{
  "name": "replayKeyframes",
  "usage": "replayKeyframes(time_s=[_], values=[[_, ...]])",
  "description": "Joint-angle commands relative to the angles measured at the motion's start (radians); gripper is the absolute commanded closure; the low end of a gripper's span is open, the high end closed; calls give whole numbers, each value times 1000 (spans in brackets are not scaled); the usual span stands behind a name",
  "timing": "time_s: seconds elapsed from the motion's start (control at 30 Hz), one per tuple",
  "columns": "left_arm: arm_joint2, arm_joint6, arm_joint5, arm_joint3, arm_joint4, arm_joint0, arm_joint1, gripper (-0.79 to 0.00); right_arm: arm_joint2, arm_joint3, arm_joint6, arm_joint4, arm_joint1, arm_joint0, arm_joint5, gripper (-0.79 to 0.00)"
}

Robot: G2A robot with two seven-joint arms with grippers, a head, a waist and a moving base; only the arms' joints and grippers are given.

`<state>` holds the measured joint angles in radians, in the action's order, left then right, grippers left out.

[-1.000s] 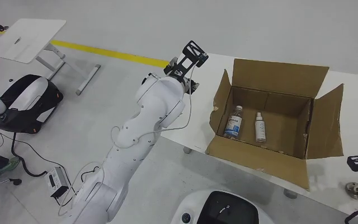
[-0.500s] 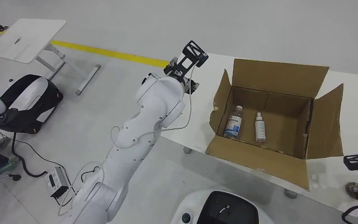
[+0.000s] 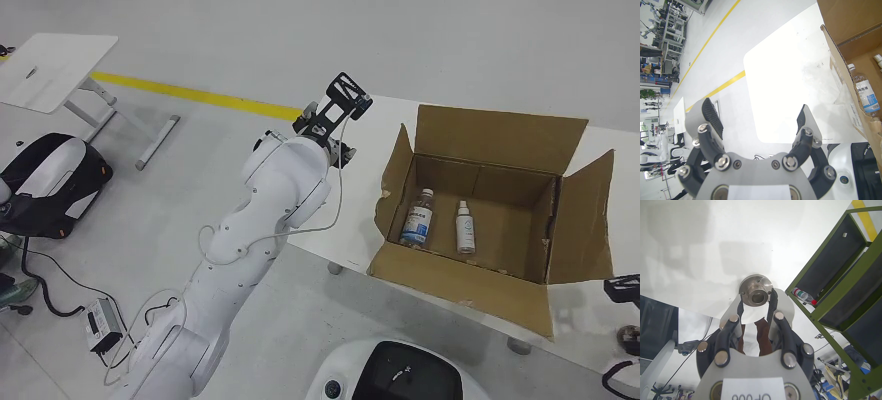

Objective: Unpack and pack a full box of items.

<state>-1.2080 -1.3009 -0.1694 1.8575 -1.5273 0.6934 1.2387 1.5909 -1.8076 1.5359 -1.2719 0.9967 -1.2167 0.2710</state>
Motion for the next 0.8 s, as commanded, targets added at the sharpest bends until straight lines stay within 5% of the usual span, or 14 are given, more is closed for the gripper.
replayKeyframes(time_s=[0.0, 0.57, 0.7, 0.77], values=[[0, 0, 0, 0, 0, 0, 0, -785, -1, 5, -1, -1, -1, 4, -1, -336], [0, 0, 0, 0, 0, 0, 0, -785, -28, 75, -16, 7, -5, 35, 3, -296], [0, 0, 0, 0, 0, 0, 0, -785, -39, 85, -16, 7, -6, 42, 6, -203], [0, 0, 0, 0, 0, 0, 0, -785, -41, 86, -16, 8, -6, 45, 5, -15]])
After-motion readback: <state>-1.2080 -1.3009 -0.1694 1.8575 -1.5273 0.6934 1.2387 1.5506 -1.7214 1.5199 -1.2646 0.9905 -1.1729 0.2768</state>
